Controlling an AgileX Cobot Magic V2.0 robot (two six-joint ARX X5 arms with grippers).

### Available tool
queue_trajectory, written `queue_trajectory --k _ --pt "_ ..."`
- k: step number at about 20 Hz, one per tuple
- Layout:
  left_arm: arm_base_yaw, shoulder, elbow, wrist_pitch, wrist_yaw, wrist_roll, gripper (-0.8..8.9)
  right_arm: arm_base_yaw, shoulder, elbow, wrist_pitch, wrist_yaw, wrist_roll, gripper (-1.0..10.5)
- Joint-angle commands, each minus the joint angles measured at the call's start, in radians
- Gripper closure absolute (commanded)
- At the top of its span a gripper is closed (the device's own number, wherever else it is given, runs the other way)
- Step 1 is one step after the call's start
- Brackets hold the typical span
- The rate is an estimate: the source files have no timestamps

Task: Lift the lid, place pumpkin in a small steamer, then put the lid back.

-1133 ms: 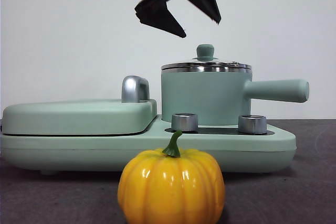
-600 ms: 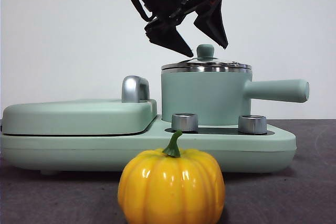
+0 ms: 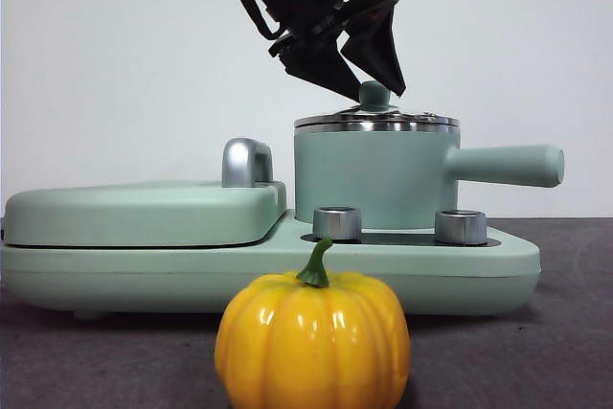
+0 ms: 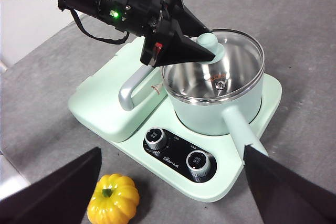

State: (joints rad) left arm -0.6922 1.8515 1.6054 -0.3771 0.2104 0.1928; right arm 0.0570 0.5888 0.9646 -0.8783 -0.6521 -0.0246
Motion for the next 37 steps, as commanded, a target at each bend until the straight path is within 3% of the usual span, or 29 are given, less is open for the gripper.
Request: queue_trajectory --k 1,7,14,25,30,33,37 --pt "-0.011 0.027 0.028 0.005 -0.001 0.013 6.04 0.0 0.004 0.016 0.01 -0.003 0.014 5.2" --pt "-0.011 0.03 0.028 0.009 -0.001 0.013 6.14 0.0 0.004 0.016 0.01 -0.003 0.014 5.2" --pt "-0.012 0.045 0.029 0.008 -0.001 0.013 7.98 0.0 0.004 0.016 0.01 -0.003 0.017 5.2" --pt "-0.01 -0.047 0.173 -0.169 -0.001 -0.003 7.99 -0.001 0.004 0.016 0.01 -0.003 0.019 5.2" --pt "0.014 -0.134 0.172 -0.256 -0.001 -0.003 7.98 0.002 0.027 0.016 -0.04 -0.003 0.09 5.1" --pt "0.047 -0.179 0.172 -0.319 -0.001 -0.002 7.98 0.04 0.084 0.016 -0.093 -0.002 0.123 5.1" --pt "0.12 -0.206 0.172 -0.379 0.0 0.0 7.98 0.175 0.191 0.017 -0.091 0.023 0.176 5.1"
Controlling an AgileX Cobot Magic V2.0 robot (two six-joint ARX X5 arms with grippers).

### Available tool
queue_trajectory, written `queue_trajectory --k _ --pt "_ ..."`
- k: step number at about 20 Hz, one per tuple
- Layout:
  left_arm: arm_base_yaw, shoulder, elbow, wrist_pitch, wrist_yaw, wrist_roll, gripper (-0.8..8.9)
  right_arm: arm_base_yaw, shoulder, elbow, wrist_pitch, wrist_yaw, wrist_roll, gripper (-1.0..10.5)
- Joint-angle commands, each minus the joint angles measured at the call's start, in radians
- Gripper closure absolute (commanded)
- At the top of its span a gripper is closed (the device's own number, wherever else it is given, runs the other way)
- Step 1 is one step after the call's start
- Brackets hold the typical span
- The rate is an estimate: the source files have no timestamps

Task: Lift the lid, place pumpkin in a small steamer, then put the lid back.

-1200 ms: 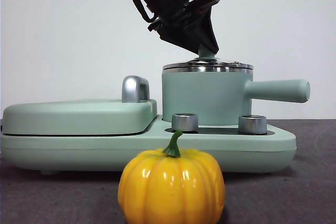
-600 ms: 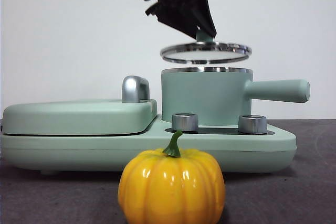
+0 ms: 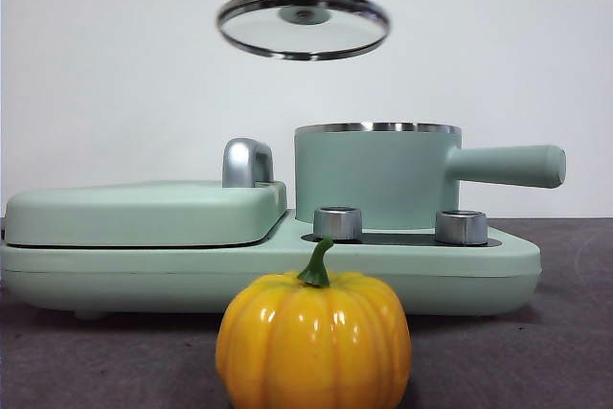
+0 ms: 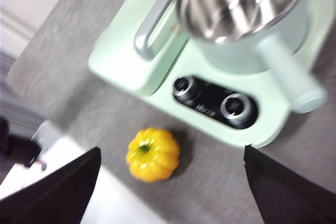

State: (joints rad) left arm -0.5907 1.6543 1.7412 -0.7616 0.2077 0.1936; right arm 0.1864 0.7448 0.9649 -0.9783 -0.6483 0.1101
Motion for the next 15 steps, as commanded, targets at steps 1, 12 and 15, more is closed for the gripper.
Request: queue_trajectory --k 1,12,15 --pt "0.042 -0.013 0.037 -0.004 0.002 0.004 7.98 0.103 0.075 0.016 0.009 0.053 0.055 4.8" --pt "0.246 -0.016 0.037 -0.017 0.002 0.026 7.98 0.566 0.469 0.059 0.109 0.32 0.18 3.9" --pt "0.307 -0.016 0.037 -0.017 0.011 0.027 7.98 0.659 0.608 0.123 0.103 0.366 0.178 3.6"
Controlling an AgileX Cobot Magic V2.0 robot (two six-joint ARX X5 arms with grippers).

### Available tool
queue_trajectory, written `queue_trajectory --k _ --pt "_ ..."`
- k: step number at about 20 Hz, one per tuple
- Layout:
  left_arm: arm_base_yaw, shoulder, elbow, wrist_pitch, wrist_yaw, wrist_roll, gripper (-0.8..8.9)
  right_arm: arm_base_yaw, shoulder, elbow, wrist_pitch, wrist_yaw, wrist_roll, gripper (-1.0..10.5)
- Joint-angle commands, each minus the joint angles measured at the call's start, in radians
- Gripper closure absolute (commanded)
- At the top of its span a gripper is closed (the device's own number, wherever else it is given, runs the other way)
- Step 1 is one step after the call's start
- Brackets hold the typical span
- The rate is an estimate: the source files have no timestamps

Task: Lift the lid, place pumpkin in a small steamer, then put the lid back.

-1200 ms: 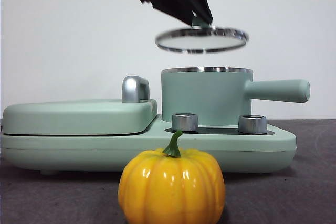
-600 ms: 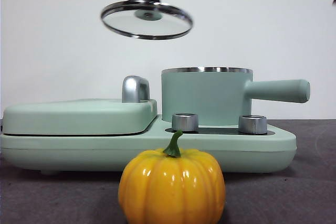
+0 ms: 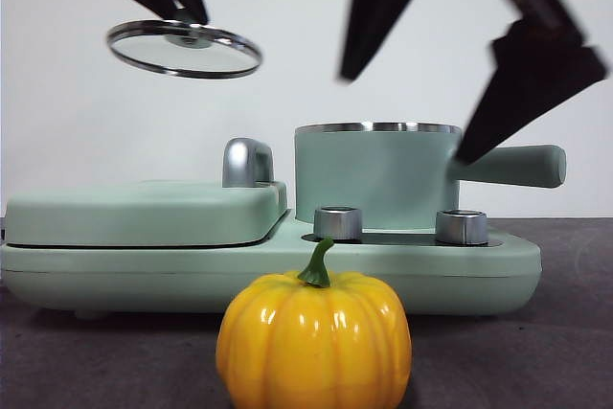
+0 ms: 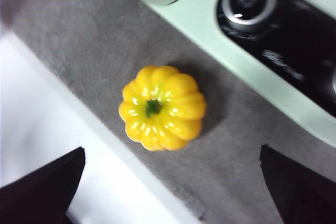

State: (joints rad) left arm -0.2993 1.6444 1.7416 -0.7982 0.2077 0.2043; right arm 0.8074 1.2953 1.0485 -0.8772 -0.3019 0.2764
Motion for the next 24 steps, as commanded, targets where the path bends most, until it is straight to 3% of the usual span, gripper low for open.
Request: queue_trajectory --k 1,4,10,24 --pt "0.033 -0.006 0.036 0.02 0.019 0.016 7.98 0.062 0.101 0.068 -0.01 0.042 0.011 3.2" --pt "0.072 -0.006 0.036 0.02 0.052 0.012 7.99 0.117 0.219 0.144 -0.039 0.09 -0.006 2.9" --pt "0.084 -0.006 0.036 0.02 0.056 0.012 7.98 0.164 0.363 0.178 -0.047 0.108 -0.027 2.9" --pt "0.083 -0.006 0.036 0.011 0.063 0.008 7.98 0.211 0.502 0.178 -0.01 0.148 -0.029 3.0"
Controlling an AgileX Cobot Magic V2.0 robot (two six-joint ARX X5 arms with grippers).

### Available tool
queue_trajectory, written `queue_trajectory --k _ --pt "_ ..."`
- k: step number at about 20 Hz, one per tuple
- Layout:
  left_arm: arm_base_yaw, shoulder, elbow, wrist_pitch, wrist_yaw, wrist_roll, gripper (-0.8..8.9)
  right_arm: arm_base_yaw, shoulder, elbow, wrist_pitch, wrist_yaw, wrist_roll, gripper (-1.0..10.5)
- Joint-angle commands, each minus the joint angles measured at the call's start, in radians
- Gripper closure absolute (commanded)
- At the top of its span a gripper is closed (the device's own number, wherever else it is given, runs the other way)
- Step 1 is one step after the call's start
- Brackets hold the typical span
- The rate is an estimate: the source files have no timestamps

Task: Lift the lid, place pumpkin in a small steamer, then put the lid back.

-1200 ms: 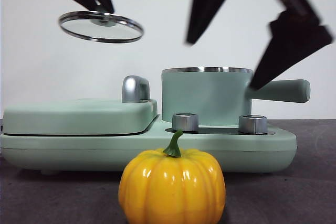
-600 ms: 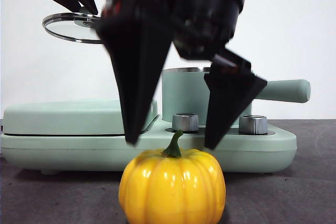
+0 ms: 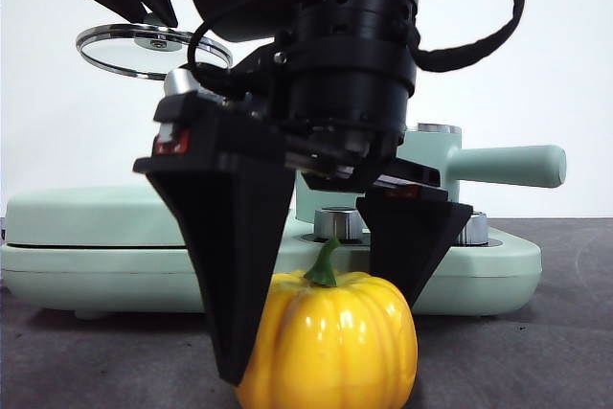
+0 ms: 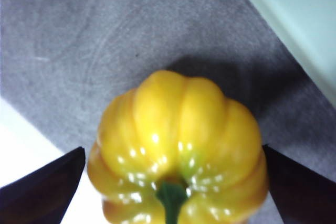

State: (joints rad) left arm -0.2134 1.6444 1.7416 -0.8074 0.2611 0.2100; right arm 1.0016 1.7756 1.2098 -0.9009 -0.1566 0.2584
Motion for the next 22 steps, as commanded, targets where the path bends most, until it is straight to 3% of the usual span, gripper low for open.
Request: queue_trajectory --k 1,4,11,17,22 --pt "-0.003 -0.006 0.036 0.021 0.01 0.002 7.98 0.018 0.022 0.017 0.022 0.002 -0.011 3.4" --pt "-0.003 -0.006 0.036 0.02 0.01 -0.002 7.98 0.017 0.023 0.017 0.024 0.003 -0.011 4.9" --pt "-0.003 -0.006 0.036 0.02 0.011 -0.003 7.99 0.008 0.022 0.05 -0.035 -0.003 0.004 5.5" --pt "-0.003 -0.006 0.036 0.021 0.011 -0.003 7.98 -0.049 0.021 0.339 -0.31 0.005 -0.042 5.5" --pt "-0.003 -0.006 0.036 0.023 0.011 -0.002 7.98 -0.181 0.022 0.563 -0.405 0.039 -0.092 5.5"
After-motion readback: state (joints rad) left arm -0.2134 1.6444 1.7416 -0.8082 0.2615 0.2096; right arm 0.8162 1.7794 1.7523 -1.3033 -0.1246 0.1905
